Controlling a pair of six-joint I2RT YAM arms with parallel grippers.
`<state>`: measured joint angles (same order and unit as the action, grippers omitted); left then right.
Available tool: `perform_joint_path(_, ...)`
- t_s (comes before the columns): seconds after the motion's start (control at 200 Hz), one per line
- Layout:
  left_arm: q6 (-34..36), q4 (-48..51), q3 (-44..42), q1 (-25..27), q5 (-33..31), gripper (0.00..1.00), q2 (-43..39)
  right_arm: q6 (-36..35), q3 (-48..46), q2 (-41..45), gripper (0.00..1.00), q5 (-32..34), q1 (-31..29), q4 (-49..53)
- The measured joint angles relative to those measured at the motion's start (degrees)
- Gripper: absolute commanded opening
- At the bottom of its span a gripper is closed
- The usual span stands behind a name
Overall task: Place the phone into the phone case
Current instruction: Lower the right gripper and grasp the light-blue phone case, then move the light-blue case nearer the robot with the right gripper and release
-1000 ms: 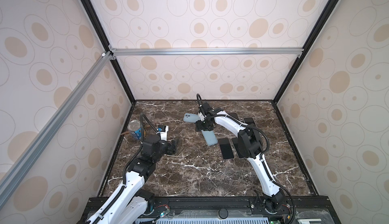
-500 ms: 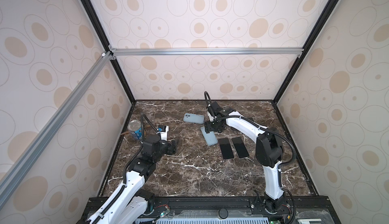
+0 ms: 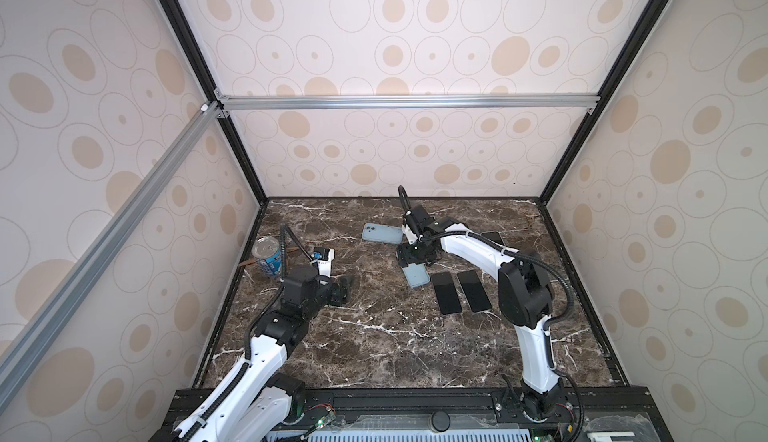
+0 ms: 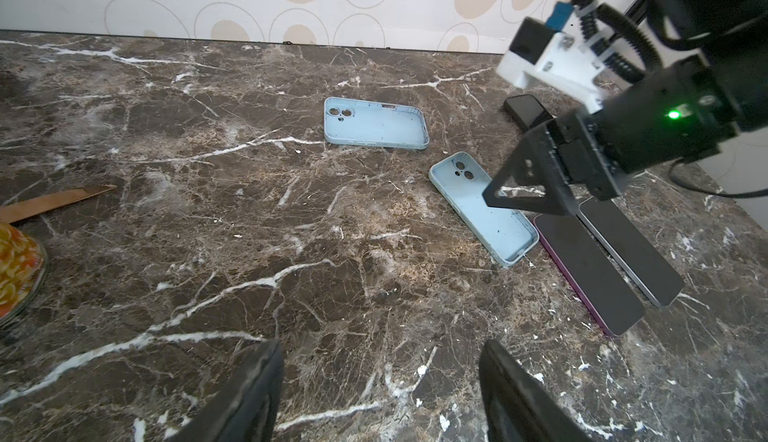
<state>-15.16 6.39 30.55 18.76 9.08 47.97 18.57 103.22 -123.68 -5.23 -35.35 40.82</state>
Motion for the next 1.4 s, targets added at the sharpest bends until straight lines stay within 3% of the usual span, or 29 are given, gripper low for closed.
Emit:
perform_joint_path(0.395, 0.0, 0.0, 0.0, 0.0, 0.0, 0.74, -0.7, -1.3, 16.7, -13.9, 0.74, -4.5, 0.0, 1.7)
perform_joint_path(0.675, 0.0, 0.0, 0.0, 0.0, 0.0, 0.75, -0.4, -1.5, 19.6, -17.6, 0.71, -10.5, -0.2, 1.5)
perform_joint_path(0.85, 0.0, 0.0, 0.0, 0.0, 0.0, 0.75, 0.2, -1.6, 14.4, -15.3, 0.71, -13.2, -2.1, -2.1)
perform_joint_path(1.2, 0.0, 0.0, 0.0, 0.0, -1.1, 0.75, 0.0, -0.7, -7.9, -3.0, 0.7, -19.3, -12.5, -11.6)
perform_joint_path(1.4, 0.0, 0.0, 0.0, 0.0, -1.9, 0.75, -0.7, -1.0, -15.3, 1.4, 0.69, -21.6, -16.2, -13.4)
